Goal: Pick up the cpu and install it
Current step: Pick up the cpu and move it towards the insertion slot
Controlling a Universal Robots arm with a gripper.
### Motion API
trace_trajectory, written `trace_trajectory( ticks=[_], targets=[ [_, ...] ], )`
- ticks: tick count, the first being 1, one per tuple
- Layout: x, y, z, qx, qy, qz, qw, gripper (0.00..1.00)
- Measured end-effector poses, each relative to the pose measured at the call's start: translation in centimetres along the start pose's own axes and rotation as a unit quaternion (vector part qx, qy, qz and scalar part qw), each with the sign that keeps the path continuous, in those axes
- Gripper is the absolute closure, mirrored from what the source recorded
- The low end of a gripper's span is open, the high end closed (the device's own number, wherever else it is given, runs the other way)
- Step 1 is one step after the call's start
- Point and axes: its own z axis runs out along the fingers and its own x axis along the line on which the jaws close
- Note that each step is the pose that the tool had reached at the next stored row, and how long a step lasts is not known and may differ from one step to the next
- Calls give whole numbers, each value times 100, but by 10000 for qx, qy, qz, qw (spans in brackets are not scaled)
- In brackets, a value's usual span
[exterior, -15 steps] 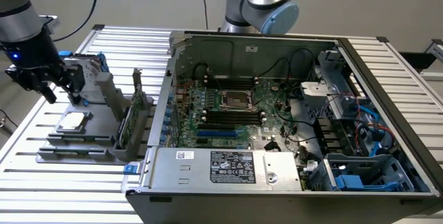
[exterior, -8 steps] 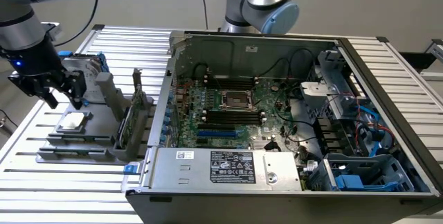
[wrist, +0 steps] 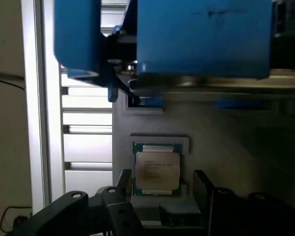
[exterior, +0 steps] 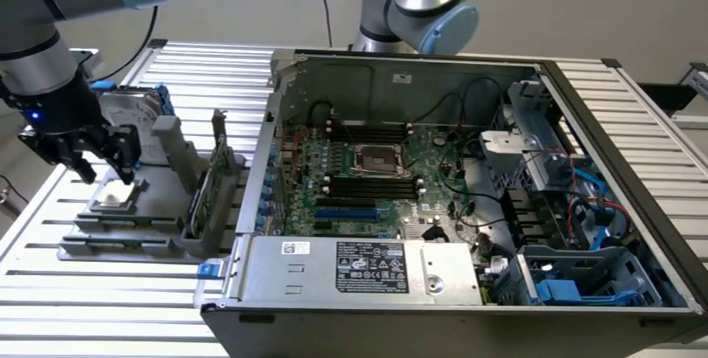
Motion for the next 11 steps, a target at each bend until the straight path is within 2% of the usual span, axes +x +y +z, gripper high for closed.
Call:
trace_trajectory(
  ticks=[6, 11],
  targets=[
    [-3, -30, 110, -6, 0, -11, 10000, 38],
    [-2, -34, 175, -30, 4, -18, 10000, 38]
  ],
)
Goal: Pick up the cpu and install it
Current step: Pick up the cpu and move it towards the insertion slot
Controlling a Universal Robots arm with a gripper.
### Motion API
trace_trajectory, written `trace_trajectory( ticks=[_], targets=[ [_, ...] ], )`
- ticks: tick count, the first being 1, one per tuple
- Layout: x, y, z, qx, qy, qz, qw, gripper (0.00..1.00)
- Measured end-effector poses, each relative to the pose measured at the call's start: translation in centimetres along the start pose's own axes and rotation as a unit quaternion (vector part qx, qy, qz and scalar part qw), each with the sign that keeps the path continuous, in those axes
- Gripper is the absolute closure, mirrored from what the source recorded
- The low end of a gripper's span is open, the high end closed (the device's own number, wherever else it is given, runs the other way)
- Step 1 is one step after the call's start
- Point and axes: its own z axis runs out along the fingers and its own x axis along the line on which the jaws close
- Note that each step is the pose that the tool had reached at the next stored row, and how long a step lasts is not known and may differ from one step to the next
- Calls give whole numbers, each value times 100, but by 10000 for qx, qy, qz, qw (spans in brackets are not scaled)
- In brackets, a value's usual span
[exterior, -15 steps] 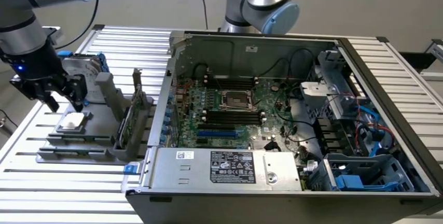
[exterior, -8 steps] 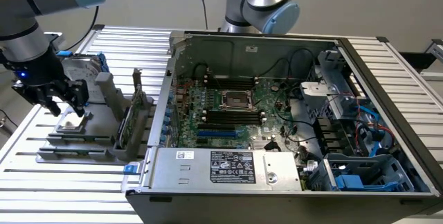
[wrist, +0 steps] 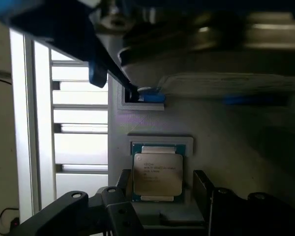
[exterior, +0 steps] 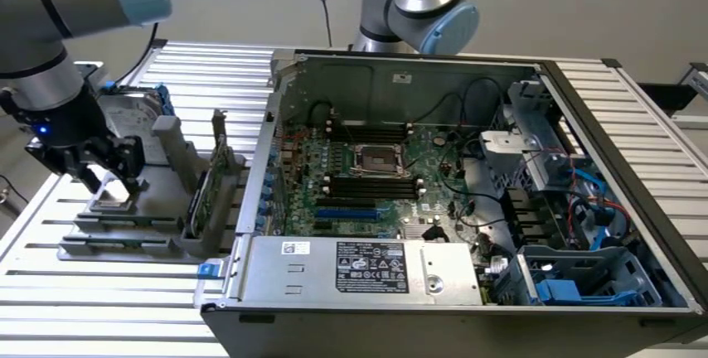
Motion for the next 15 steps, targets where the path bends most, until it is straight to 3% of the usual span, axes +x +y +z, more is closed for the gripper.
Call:
trace_trajectory(
  ticks=[7, 10, 15],
  targets=[
    [0, 1, 36, -49, 99, -2, 9999, 38],
    [-3, 1, 59, -72, 116, -10, 9999, 38],
    [-16, 2, 88, -89, 117, -33, 9999, 38]
  ],
)
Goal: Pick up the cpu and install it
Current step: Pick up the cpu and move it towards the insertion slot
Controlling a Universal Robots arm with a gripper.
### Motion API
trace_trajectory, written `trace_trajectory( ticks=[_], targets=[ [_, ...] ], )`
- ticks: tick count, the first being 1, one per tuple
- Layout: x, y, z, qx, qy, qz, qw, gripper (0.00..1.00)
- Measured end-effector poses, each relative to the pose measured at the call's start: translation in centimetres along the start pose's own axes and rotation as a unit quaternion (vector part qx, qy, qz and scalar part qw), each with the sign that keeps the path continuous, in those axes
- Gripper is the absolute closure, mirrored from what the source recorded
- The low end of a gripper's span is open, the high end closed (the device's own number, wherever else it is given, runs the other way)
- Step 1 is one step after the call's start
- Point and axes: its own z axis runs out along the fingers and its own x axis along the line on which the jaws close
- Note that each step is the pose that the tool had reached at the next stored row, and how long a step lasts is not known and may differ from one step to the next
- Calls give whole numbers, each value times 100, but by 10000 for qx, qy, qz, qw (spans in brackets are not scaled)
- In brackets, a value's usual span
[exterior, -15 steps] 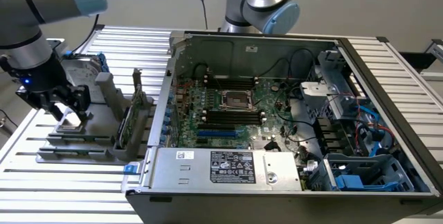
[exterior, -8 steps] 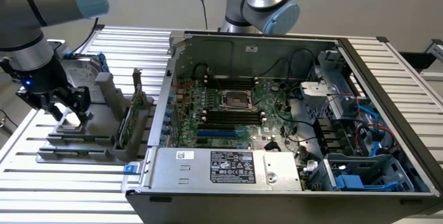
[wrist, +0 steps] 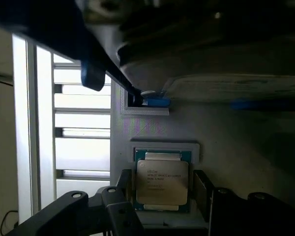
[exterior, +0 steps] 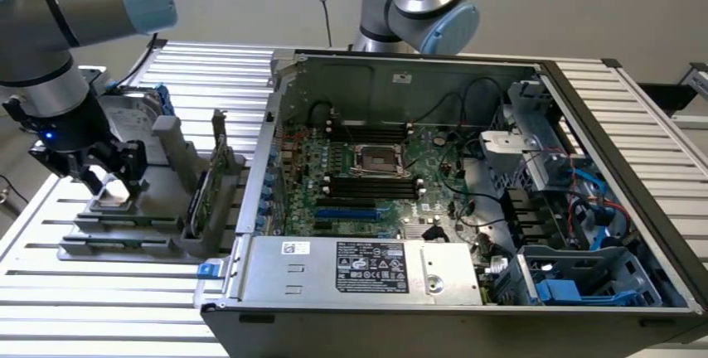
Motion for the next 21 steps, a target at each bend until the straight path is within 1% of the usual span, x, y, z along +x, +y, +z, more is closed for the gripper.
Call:
trace_trajectory(
  ticks=[3, 9, 21],
  targets=[
    [-2, 0, 19, -11, 3, -11, 10000, 38],
    [-3, -4, 27, -15, 23, -12, 10000, 38],
    [-13, -16, 30, -15, 30, -14, 10000, 38]
  ],
)
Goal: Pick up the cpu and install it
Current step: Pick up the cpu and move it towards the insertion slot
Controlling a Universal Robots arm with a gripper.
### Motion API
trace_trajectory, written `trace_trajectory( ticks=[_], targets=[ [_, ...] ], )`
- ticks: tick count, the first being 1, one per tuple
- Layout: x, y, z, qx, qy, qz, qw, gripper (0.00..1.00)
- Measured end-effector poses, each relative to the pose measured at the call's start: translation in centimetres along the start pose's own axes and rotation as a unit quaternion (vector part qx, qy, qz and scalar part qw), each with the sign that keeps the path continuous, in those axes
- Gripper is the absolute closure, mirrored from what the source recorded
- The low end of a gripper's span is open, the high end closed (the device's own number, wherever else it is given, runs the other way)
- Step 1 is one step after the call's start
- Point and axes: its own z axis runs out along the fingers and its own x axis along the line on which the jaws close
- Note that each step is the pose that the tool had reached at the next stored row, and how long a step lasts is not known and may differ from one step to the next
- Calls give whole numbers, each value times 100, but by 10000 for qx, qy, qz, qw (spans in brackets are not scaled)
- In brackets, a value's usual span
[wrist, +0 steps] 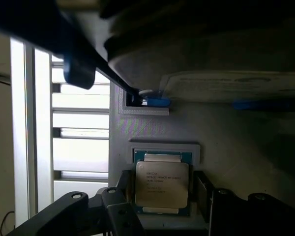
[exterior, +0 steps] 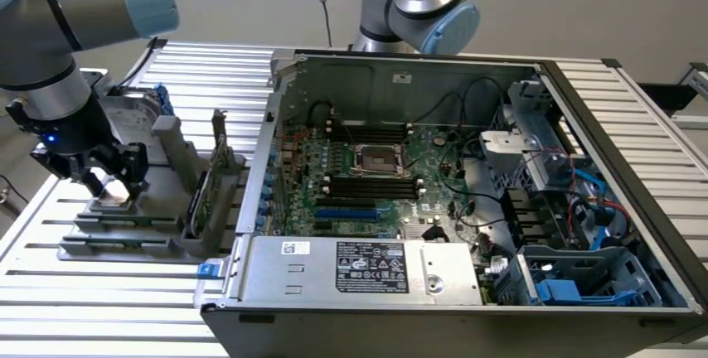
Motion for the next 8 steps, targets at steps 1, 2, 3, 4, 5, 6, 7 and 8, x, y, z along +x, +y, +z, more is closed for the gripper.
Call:
trace_trajectory(
  ticks=[1, 2, 3, 4, 5, 6, 7, 8],
  targets=[
    [0, -1, 0, 0, 1, 0, 10000, 38],
    [-1, -2, 0, 0, 2, 0, 10000, 38],
    [-1, -2, 0, 0, 3, 0, 10000, 38],
    [-1, -3, 0, 0, 4, 0, 10000, 38],
    [-1, -3, 0, 0, 4, 0, 10000, 38],
    [-2, -3, 1, 0, 4, 0, 10000, 38],
    [-3, -3, 1, 0, 4, 0, 10000, 38],
    [-3, -3, 1, 0, 3, 0, 10000, 40]
  ],
)
